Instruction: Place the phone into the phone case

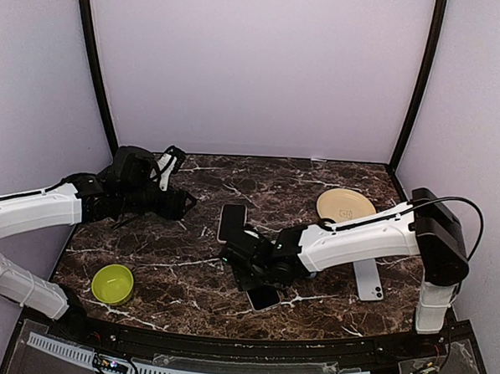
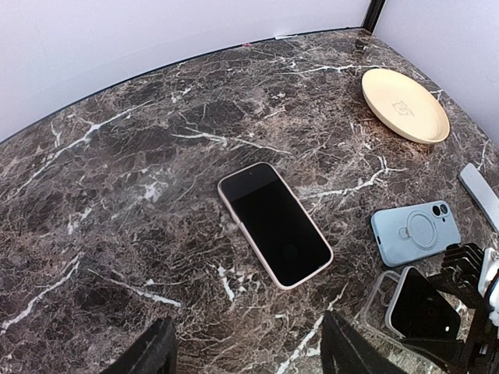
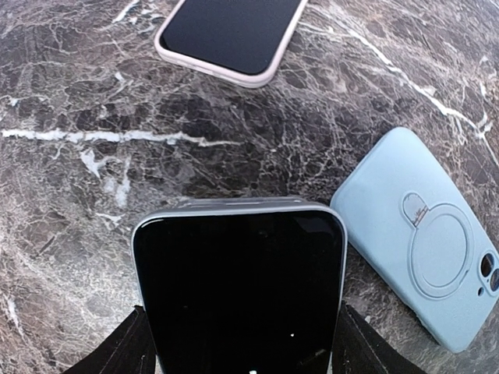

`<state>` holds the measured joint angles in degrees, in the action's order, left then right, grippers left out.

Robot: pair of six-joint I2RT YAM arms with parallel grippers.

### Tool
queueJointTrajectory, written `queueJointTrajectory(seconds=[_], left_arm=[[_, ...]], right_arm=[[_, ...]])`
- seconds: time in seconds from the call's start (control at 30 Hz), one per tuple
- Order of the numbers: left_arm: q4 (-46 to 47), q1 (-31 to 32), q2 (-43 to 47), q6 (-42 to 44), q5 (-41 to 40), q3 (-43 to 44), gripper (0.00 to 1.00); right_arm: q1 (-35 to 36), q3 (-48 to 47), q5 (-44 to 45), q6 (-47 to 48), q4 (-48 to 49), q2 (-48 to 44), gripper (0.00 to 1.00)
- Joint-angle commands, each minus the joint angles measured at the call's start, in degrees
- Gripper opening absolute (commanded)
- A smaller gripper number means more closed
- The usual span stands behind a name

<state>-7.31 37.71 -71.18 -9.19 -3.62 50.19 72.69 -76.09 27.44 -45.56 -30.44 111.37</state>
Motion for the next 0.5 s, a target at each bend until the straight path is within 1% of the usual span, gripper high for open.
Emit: queueJointTrajectory(seconds=[0.0, 0.2, 0.33, 0.37, 0.4, 0.47], left_arm=[[1.3, -0.3, 0.2, 0.7, 0.7, -0.8, 0.65], [1.3, -0.3, -0.3, 0.8, 0.8, -0.7, 0.65], [1.3, -0.4, -0.3, 0.7, 0.9, -0.8, 0.65], [1.3, -0.3, -0.3, 0.8, 0.9, -0.8, 0.65], [1.3, -0.3, -0.3, 0.8, 0.9, -0.7, 0.65], [1.4, -0.3, -0.4, 0.9, 0.9, -0.8, 0.65]], right_arm=[[-0.3, -0.1, 0.3, -2.4, -2.3, 1.8, 0.26], [-0.4, -3.0, 2.3, -2.1, -5.0, 5.4, 0.26], [-0.5, -1.9, 2.8, -3.1, -5.2, 6.0, 0.27], [-0.6, -1.7, 2.9, -3.2, -5.5, 6.0, 0.3], [-0.7, -1.7, 3.0, -3.3, -5.7, 6.0, 0.36], [-0.7, -1.9, 3.2, -3.8, -6.4, 5.8, 0.51]])
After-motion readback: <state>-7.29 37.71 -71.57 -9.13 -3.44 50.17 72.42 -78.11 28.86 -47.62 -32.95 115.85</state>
